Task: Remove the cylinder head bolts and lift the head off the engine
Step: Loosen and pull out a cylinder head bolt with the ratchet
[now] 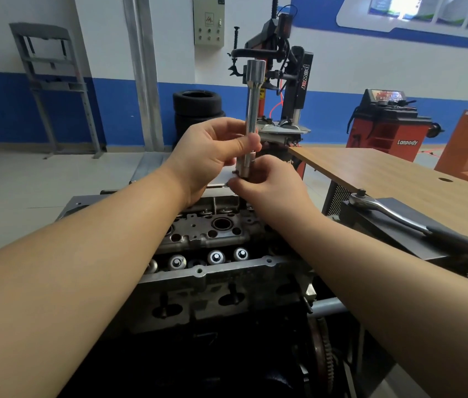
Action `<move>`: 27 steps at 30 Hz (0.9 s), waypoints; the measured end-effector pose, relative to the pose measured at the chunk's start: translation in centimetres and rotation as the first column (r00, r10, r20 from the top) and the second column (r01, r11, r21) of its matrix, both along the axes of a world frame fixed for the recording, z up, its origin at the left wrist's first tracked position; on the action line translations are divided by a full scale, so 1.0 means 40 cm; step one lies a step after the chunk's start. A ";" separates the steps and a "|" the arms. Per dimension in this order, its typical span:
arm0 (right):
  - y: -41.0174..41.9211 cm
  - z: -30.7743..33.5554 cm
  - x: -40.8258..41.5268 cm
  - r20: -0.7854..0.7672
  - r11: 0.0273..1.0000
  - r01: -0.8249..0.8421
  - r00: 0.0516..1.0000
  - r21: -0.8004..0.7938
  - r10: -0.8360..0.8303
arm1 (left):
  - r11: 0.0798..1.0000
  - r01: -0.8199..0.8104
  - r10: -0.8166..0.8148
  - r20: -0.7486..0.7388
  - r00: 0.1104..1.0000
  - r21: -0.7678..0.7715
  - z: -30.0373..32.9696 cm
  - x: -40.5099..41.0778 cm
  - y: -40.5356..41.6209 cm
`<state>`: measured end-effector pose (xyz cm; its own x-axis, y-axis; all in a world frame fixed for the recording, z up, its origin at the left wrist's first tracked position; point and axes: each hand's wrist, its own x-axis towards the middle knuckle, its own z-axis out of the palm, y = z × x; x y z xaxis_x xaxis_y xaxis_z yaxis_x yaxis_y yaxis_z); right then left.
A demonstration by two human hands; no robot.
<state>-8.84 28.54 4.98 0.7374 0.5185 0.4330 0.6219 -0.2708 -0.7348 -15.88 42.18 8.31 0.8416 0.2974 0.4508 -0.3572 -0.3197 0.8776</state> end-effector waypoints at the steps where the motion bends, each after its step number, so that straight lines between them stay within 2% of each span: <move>1: 0.001 -0.002 0.002 0.005 0.999 0.035 0.999 -0.014 -0.035 | 1.000 -0.011 0.010 0.008 1.000 0.010 0.002 -0.002 -0.001; 3: -0.001 -0.005 0.007 0.006 0.998 0.067 0.998 -0.007 -0.067 | 1.000 -0.011 0.011 0.001 1.000 0.019 0.003 -0.003 0.000; 8: -0.003 -0.003 0.004 0.011 1.000 0.001 1.000 -0.024 0.000 | 0.998 0.034 -0.036 -0.035 0.999 -0.060 0.001 0.006 0.007; 14: 0.003 -0.003 0.002 0.008 0.999 0.036 0.999 -0.038 -0.036 | 0.999 -0.049 0.049 -0.002 0.999 0.008 0.002 0.005 0.002; 16: 0.000 -0.004 0.002 0.016 0.998 0.046 0.999 -0.036 -0.046 | 1.000 -0.030 0.030 -0.004 1.000 -0.009 0.003 0.005 0.001; 22: -0.006 0.005 -0.014 0.010 0.995 -0.085 0.996 -0.054 0.085 | 0.994 0.099 -0.100 -0.032 0.994 -0.040 0.003 0.010 0.005; 27: 0.001 0.001 -0.006 -0.036 0.995 -0.091 0.995 -0.028 0.090 | 0.993 0.097 -0.097 0.001 0.995 -0.073 0.000 0.006 0.007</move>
